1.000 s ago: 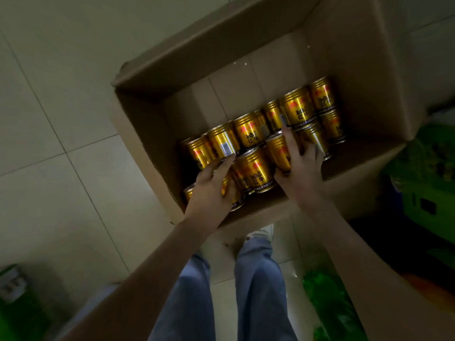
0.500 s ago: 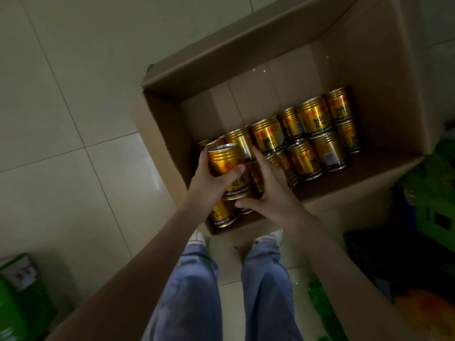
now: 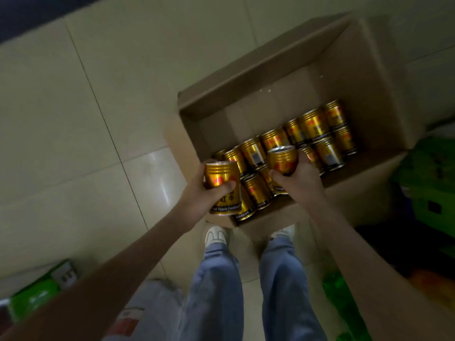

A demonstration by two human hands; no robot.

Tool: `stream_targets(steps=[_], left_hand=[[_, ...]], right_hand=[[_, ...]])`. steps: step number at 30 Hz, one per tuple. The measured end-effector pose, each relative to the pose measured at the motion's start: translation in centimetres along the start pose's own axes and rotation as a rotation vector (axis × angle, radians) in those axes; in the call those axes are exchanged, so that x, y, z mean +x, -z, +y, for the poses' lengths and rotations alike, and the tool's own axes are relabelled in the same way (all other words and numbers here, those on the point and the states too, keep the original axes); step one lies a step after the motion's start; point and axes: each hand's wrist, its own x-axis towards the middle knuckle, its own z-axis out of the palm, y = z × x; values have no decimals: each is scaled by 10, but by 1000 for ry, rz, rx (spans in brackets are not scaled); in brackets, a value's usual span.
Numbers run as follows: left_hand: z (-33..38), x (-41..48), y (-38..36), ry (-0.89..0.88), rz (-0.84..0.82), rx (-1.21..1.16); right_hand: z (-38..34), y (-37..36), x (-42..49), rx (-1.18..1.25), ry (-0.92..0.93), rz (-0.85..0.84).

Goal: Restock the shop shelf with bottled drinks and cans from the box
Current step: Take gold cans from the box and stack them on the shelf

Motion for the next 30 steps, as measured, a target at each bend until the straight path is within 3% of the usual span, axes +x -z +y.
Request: stream_targets(steps=[7,14,21,30], left_hand=[[155,-151,-5,-174,-196,94],[266,-333,-48,-339,-334,71],[288,-517,-138,-495,-635,87],[208,-734,-304,-792,-938,272]], right_hand=[[-139,156,-179,217,132,215],[-193,284,-383,476,250,401],[-149,358,-589,632,390,529],[13,387,-870,655,471,879]])
